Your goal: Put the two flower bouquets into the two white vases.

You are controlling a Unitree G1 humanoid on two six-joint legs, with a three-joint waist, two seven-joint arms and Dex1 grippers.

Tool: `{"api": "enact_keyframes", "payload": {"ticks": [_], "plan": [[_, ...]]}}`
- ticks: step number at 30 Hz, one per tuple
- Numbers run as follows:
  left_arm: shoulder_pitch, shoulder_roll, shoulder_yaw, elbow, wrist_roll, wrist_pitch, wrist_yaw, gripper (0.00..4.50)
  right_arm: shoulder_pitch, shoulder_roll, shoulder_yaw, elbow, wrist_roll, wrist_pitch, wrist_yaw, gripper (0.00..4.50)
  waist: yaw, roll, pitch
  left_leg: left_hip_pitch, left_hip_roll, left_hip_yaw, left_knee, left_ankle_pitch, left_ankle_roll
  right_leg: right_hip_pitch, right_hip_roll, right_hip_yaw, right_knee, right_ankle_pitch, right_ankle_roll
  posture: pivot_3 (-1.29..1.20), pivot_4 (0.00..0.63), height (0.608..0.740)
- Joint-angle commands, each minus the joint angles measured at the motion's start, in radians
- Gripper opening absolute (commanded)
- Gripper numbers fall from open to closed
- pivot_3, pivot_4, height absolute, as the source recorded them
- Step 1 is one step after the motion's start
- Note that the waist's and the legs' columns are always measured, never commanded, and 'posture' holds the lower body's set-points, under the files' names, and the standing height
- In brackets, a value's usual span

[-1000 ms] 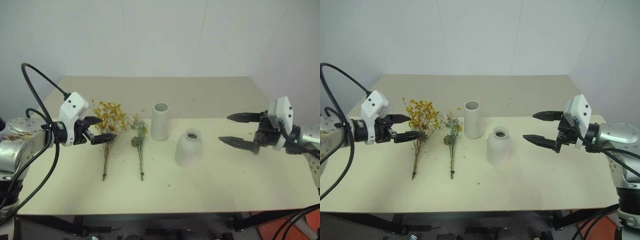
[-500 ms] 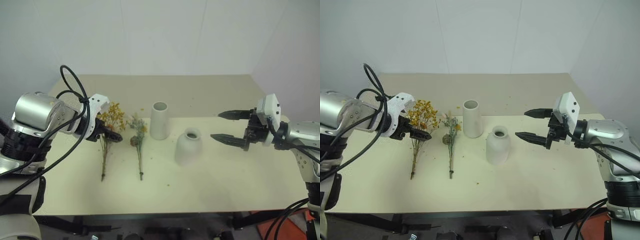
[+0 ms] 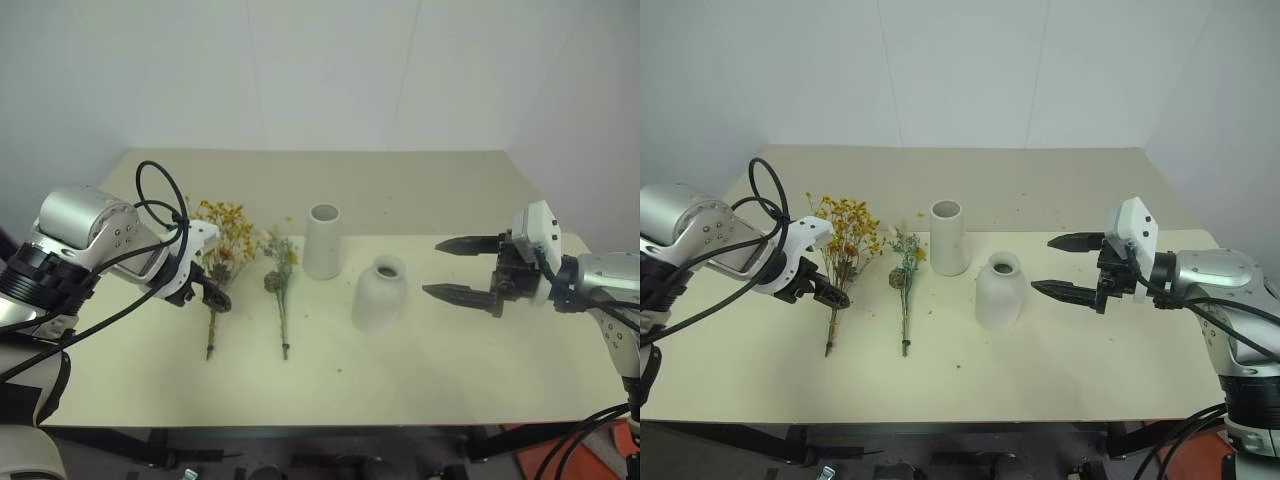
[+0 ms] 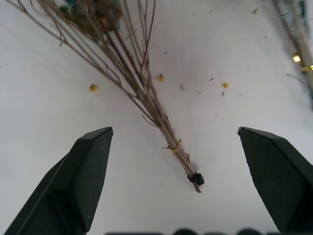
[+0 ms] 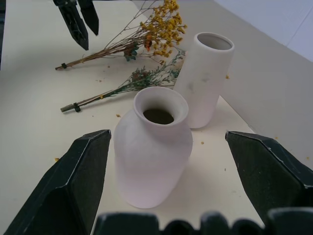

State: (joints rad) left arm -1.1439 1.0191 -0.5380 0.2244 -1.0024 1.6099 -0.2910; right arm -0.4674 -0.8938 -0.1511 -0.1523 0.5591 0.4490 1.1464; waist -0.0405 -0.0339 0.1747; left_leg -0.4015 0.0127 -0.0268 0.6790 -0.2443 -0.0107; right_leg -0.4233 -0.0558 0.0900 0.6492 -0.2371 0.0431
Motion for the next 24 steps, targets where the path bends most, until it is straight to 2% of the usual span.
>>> {"api": "enact_keyframes", "payload": {"ticks": [1,8,14,17,24], "plan": [[-0.024,-0.021,-0.013,0.063,-0.101,0.004,0.125,4.5,-0.009,-0.023,-0.043,-0.036,0.021,0.012,-0.003,4.4,0.0,0.0,0.0,0.0,0.0,0.0,0.0,0.0,0.0,0.0,0.0,0.0,0.0,0.0,0.0,0.0,0.15,0.74],[-0.015,-0.068,-0.003,0.155,-0.273,0.004,0.342,4.5,-0.017,-0.026,-0.036,-0.023,0.02,0.014,0.0,4.4,0.0,0.0,0.0,-0.001,0.0,0.0,0.0,0.0,0.0,-0.001,0.0,0.0,0.0,0.0,0.0,0.0,0.15,0.74],[0.007,-0.152,0.057,0.218,-0.302,0.004,0.472,4.5,-0.021,-0.023,-0.03,-0.02,0.02,0.014,0.002,4.4,0.004,0.0,0.0,-0.001,-0.001,-0.001,0.0,0.0,0.0,0.0,-0.001,0.0,0.0,0.0,0.0,0.0,0.15,0.74],[0.024,-0.217,0.12,0.262,-0.241,0.004,0.528,3.9,-0.016,-0.02,-0.03,-0.022,0.022,0.014,0.002,4.5,0.005,0.0,0.0,-0.001,-0.002,-0.001,0.0,0.0,0.0,0.0,-0.002,0.0,0.0,0.0,0.0,0.0,0.15,0.74],[0.051,-0.307,0.23,0.304,-0.082,0.004,0.555,1.64,-0.001,-0.014,-0.037,-0.036,0.029,0.015,-0.009,4.5,0.006,0.0,0.0,0.0,-0.003,-0.001,0.0,0.001,-0.001,0.001,-0.002,0.0,0.0,0.0,0.0,0.0,0.15,0.74]]}}
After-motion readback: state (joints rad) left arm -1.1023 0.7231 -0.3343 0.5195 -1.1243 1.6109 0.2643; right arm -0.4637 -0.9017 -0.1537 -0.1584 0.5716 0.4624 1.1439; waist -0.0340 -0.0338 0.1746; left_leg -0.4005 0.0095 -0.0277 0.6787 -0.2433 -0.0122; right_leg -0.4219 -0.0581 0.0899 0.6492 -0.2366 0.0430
